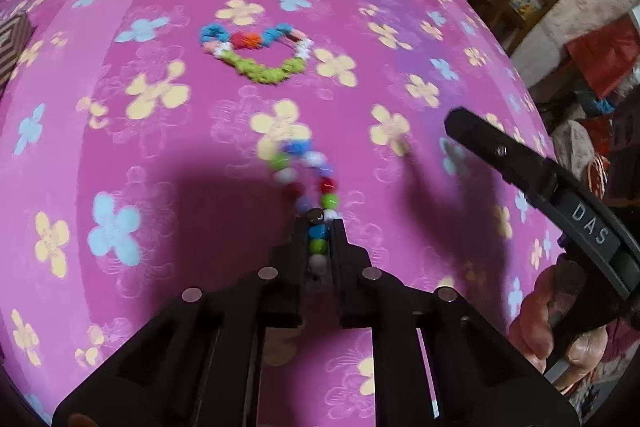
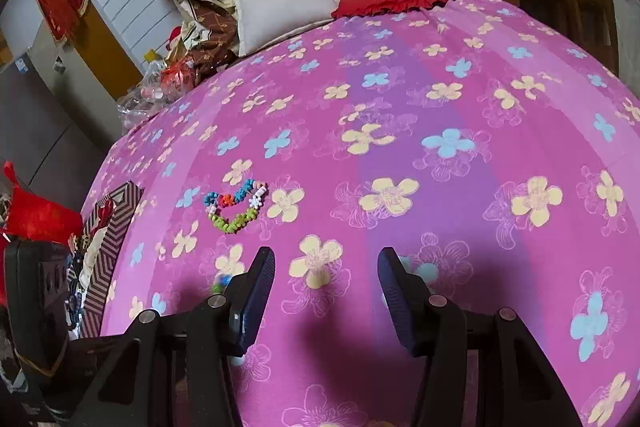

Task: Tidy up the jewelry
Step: 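Grasp the multicolour bead bracelet with the left tool while the right tool approaches the green heart bracelet, then grasp the green and blue heart-shaped bracelet with the right tool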

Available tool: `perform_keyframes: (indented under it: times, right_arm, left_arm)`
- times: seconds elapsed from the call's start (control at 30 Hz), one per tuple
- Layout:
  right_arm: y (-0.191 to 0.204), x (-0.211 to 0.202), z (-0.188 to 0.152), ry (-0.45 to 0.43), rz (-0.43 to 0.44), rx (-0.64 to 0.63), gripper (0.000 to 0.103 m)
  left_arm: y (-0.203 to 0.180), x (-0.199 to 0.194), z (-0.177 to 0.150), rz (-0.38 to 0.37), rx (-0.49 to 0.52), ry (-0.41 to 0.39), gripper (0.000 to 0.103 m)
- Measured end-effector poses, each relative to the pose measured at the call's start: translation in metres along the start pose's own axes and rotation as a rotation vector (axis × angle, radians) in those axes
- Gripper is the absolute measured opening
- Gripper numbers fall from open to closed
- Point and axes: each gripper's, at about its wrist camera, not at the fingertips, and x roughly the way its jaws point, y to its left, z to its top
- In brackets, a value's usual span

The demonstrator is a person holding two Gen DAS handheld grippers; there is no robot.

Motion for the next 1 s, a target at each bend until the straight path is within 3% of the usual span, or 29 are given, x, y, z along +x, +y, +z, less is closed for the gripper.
perform_keyframes:
  times: [0.47, 0.8, 1.0]
  right_arm:
    - [0.01, 0.03, -0.01, 0.099, 0.05, -0.005, 0.051]
    - [0.096, 0.075, 0.019, 0.151, -0.049, -0.242, 0.051]
    - [0.127, 0.11, 0.029, 0.192, -0.078, -0.303, 0.051]
  left_arm:
    - [0.071, -0.075, -0.018, 0.08, -0.006, -0.205, 0.009]
    - [0.095, -0.082, -0.017, -0.019, 0.049, -0.237, 0.009]
    - [0.107, -0.102, -0.023, -0.094, 0.063, -0.286, 0.009]
